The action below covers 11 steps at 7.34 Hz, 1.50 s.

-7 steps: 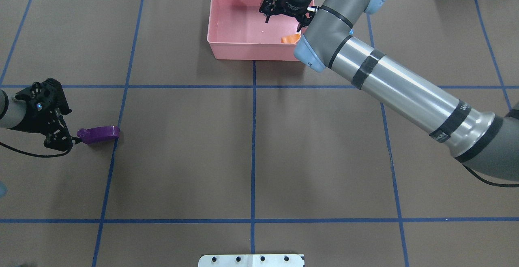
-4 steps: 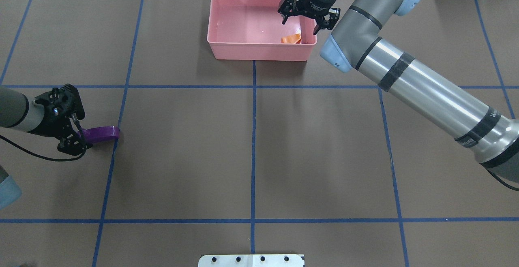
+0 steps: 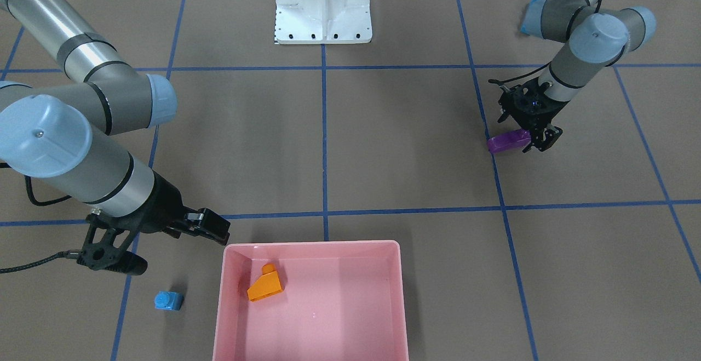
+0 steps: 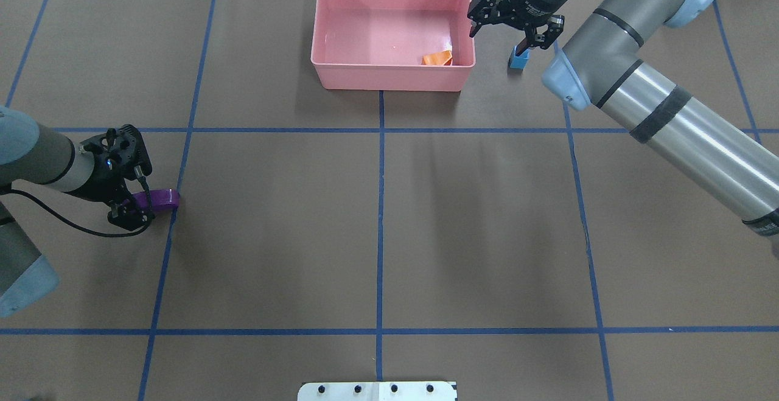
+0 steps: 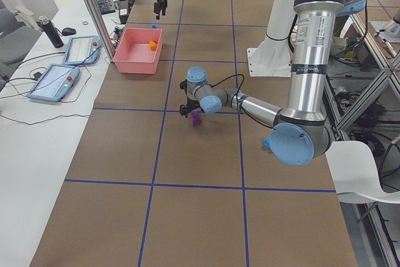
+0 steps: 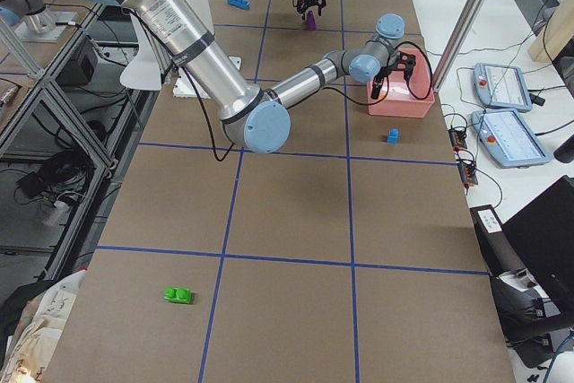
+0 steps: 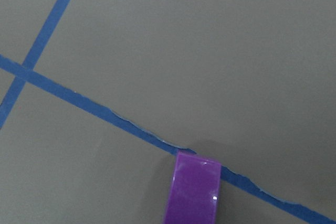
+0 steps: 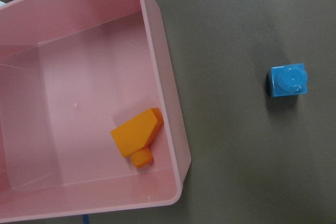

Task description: Put all blocks into box

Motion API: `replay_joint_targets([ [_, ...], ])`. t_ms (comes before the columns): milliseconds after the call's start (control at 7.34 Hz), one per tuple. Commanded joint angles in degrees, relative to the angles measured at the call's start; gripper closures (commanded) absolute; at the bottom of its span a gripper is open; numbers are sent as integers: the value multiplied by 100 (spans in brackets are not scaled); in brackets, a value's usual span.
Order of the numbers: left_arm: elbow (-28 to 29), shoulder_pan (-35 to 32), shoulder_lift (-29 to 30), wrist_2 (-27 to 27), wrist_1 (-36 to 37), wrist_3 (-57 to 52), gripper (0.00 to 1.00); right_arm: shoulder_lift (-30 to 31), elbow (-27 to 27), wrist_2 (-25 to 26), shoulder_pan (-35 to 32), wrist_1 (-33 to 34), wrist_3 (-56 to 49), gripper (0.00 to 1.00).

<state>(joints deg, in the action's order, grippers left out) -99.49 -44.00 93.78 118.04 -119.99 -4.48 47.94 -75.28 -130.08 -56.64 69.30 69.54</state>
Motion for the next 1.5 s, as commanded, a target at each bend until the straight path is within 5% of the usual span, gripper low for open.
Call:
replay_joint_targets([
  [0, 104, 5, -18, 0, 10, 0, 10, 110, -66, -44, -41, 13, -2, 1],
  [272, 114, 5, -35, 9, 45, 52, 67, 181, -74, -44, -41, -13, -2, 1],
  [409, 18, -4, 26, 9, 385, 114, 89, 181, -74, -35, -41, -13, -2, 1],
  [545, -227, -30, 26, 26, 588, 497, 100, 181, -74, -35, -41, -13, 7, 1],
  [817, -920, -82, 488, 79, 1708, 956, 100, 216, -75, -35, -75, -13, 7, 1],
  [1089, -863, -136, 1463, 79, 2234, 2206, 100, 478, -22, 157, -154, -13, -36, 1],
  [1362, -433, -101, 2509, 79, 2234, 4007, 100, 507, 362, 1051, -76, -22, -265, 1],
])
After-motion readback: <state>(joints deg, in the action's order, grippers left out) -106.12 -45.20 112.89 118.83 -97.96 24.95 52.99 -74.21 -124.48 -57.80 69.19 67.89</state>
